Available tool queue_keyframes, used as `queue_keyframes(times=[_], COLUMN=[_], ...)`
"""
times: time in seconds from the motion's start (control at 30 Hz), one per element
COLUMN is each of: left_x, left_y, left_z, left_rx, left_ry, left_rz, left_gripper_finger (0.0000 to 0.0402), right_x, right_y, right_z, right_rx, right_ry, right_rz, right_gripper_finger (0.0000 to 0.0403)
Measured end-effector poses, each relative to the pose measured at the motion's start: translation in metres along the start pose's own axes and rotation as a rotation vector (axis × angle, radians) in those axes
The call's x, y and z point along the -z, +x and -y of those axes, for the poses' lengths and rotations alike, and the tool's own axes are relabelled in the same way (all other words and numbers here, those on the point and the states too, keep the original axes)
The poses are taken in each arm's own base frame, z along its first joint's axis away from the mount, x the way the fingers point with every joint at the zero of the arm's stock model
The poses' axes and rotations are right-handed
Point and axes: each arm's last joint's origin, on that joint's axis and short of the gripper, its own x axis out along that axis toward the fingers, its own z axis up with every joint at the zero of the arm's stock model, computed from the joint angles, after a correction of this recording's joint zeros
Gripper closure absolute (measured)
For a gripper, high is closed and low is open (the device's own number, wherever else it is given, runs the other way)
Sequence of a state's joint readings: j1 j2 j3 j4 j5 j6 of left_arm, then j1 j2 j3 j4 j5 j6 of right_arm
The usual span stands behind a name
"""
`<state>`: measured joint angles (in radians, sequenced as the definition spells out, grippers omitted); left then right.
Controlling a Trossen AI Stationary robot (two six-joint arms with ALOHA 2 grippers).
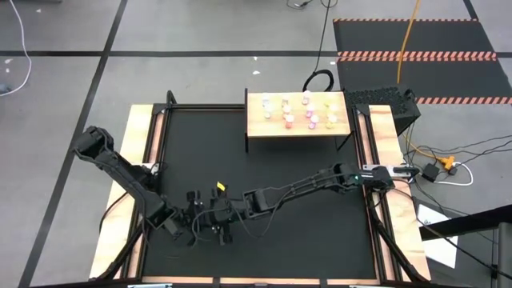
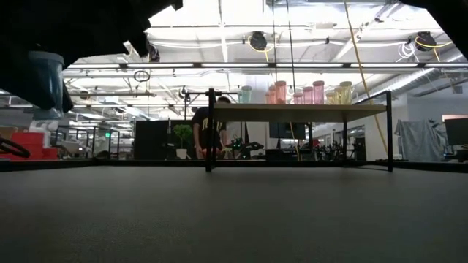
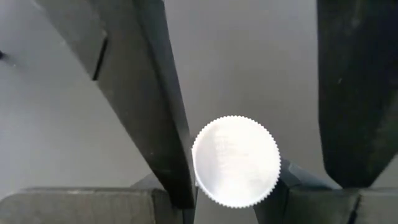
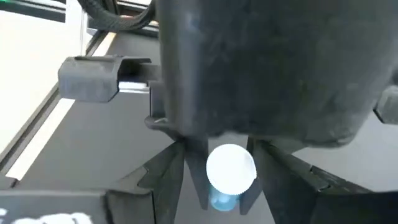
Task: Pick and place medicine bottles onto shelf by color
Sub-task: Put the blue pill bottle on the shelf aligned with the other blue pill bottles
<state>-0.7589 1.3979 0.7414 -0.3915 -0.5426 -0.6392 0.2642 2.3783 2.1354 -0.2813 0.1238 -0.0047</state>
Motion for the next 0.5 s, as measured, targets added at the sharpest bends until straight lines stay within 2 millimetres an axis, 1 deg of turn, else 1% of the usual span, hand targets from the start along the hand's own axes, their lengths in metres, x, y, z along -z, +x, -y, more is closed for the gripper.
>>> queue_keyframes(times=[0.2, 0.37, 0.5], left_x=[-0.001, -0.006, -0.009], left_y=[-0.003, -0.011, -0.017], left_z=[0.004, 0.004, 0.002], left_rx=[0.021, 0.065, 0.082], left_ry=[0.026, 0.062, 0.065], left_rz=[0.021, 0.060, 0.078], left_gripper_finger=[0.0289, 0.0289, 0.0289], right_x=[-0.003, -0.003, -0.008], right_y=[-0.005, -0.007, -0.013], right_z=[-0.005, -0.006, -0.008], right_rx=[0.000, -0.004, -0.007], right_ry=[-0.025, -0.027, -0.025], right_rz=[0.007, -0.010, 0.007], right_gripper_finger=[0.0211, 0.0211, 0.0211])
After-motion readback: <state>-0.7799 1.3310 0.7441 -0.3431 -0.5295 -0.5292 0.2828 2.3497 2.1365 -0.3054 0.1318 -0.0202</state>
